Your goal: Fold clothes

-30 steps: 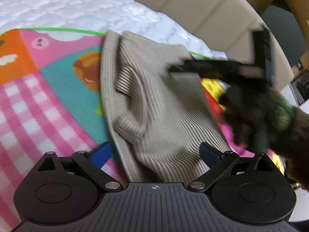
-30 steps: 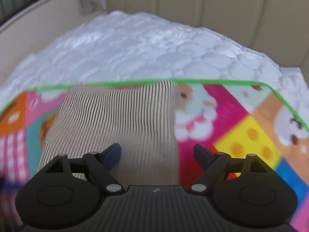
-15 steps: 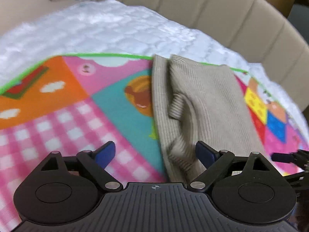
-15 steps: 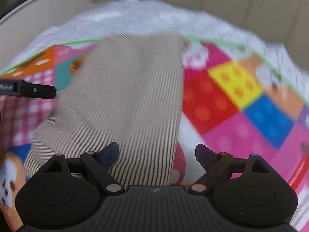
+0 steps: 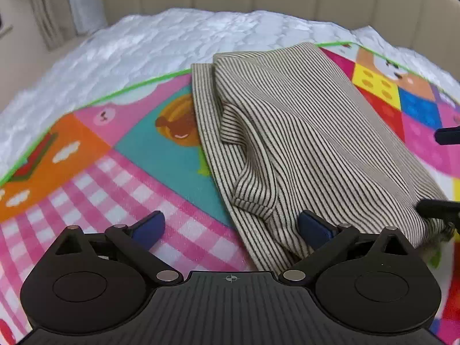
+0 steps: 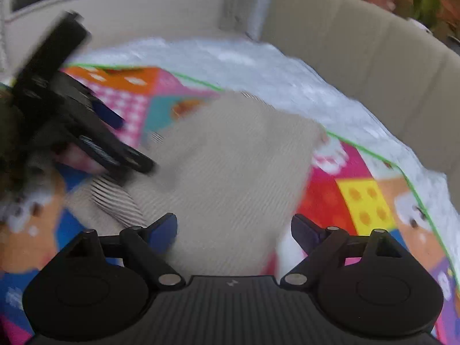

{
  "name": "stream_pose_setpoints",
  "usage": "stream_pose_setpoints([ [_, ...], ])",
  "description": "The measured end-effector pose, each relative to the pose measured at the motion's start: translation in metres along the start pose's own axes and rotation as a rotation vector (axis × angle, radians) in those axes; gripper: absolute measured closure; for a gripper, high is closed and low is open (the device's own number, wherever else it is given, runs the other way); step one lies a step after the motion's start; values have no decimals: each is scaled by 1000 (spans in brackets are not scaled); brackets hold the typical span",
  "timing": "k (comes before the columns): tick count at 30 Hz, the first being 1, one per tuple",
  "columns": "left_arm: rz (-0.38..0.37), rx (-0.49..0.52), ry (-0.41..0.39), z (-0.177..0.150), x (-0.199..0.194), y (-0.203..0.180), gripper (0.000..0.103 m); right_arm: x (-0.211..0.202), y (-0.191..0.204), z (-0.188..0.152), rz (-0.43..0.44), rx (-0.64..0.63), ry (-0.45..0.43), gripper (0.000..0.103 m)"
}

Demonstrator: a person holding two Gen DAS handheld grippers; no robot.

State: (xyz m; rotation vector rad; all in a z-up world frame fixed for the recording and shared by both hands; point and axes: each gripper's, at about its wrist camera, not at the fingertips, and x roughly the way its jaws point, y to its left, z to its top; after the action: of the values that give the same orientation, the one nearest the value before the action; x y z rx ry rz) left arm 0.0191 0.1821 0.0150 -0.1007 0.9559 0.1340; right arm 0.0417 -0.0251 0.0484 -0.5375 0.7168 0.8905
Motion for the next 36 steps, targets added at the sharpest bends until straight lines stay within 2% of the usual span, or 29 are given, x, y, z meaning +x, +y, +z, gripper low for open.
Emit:
stream_pose_setpoints([
  [2,-12,-24,0,1,-1,3,2,11,4,2,38,36,36,17],
  [3,-13,-27,2,1,-1,3,2,23,7,-5,61,51,91,17],
  [6,-16,-31,4,0,-2,2,1,33,28,-24,5,-32,82,12],
  [9,-28,-46,7,0,-6,3,1,30,26,-17,14,-36,97,12],
  [11,-33,-59,8,0,-7,5,1,21,27,-11,3,-78,65,12],
  [15,-52,-100,10,2,-9,12,1,-6,49,-8,68,-288,-64,12],
  [19,-136,-210,1,7,-23,25,1,4,81,-17,63,-439,-44,13],
  [21,-195,-223,-14,8,-33,26,1,10,74,-11,63,-367,-15,19],
  [23,-223,-178,-37,7,-44,22,0,16,64,-5,63,-283,15,30],
  [24,-238,-155,-48,6,-50,19,0,20,60,-2,64,-241,30,30],
  [26,-258,-96,-74,5,-60,13,0,26,21,14,141,44,96,30],
  [29,-302,-17,-98,3,-68,8,0,37,-26,21,237,317,163,30],
  [33,-329,44,-93,2,-69,0,0,46,-43,21,295,430,197,30],
  [36,-324,139,-80,-6,-69,-10,0,48,-48,21,312,468,217,30],
])
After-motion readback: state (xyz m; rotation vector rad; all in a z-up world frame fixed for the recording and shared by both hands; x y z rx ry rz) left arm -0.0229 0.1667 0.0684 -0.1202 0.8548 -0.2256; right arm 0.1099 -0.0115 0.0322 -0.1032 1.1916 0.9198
